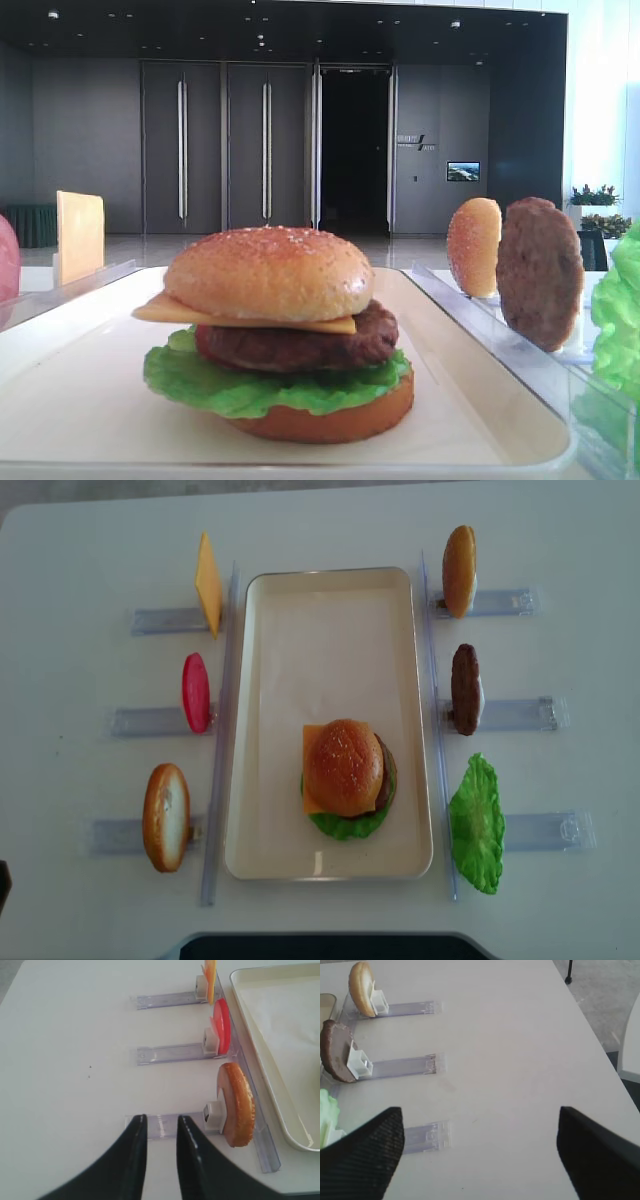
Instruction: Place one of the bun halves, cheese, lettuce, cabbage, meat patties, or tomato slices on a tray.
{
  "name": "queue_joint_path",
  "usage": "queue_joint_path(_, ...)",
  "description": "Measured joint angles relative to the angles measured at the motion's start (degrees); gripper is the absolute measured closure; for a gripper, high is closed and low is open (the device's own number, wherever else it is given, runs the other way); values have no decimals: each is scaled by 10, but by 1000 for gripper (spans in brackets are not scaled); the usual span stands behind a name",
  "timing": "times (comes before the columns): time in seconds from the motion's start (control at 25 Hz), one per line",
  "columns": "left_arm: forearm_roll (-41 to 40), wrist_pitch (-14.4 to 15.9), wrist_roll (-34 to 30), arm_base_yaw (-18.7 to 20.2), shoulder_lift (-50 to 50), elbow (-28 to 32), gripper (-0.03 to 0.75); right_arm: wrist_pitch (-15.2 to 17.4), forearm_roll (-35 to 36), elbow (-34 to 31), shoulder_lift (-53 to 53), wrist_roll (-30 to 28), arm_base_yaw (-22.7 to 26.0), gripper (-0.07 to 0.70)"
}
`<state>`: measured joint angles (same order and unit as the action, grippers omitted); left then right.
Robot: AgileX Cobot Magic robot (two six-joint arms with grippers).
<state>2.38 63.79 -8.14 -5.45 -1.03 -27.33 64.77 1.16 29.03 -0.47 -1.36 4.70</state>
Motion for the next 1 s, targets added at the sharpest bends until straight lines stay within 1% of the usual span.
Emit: queue_joint_path(1.0,0,0,0,0,0,0,560,0,1,0,0,-1,0,43)
